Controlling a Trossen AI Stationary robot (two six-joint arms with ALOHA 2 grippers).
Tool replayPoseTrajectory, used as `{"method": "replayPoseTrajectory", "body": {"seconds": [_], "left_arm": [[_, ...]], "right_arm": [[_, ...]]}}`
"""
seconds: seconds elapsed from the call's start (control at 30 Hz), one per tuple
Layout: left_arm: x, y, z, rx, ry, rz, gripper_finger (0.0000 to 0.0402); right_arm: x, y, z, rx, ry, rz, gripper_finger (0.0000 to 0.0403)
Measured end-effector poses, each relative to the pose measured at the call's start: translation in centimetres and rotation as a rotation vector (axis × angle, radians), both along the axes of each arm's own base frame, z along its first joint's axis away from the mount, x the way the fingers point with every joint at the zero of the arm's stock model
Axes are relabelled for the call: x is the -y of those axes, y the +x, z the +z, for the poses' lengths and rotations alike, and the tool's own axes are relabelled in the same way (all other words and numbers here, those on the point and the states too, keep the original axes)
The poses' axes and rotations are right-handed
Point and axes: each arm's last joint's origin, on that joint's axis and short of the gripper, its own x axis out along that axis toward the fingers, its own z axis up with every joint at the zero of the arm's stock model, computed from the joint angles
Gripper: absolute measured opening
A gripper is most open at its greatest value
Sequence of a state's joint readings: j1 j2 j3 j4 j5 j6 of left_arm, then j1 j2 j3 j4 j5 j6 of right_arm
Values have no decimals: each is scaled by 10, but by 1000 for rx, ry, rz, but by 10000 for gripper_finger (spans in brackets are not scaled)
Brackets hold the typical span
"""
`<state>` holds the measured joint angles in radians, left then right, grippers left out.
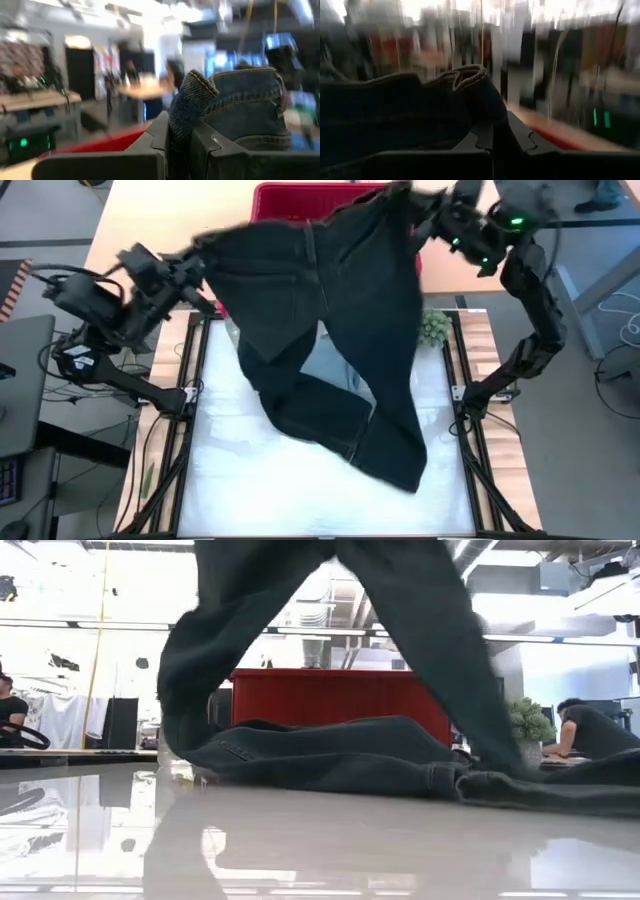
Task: Fold Laundry from Bin
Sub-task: Fold the black pants from the red laundry bin
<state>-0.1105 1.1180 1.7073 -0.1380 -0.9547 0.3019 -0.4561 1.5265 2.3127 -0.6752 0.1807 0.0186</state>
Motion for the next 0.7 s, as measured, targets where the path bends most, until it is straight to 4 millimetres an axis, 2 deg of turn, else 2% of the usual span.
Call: {"method": "replayPoseTrajectory", "body": {"seconds": [0.17,0.27,0.37,0.53,0.7], "left_arm": [[0,0,-33,-207,-131,-56,18],[-3,-4,-52,-294,-250,-112,18],[-4,2,-73,-408,-405,-220,18],[1,19,-118,-620,-651,-186,18],[23,41,-186,-705,-787,-216,18]], "right_arm": [[0,-5,-45,-405,238,4,40],[-3,-12,-66,-593,377,37,40],[-5,-13,-85,-762,494,50,40],[-6,-2,-124,-868,631,48,40],[-30,-15,-176,-928,763,40,40]]}}
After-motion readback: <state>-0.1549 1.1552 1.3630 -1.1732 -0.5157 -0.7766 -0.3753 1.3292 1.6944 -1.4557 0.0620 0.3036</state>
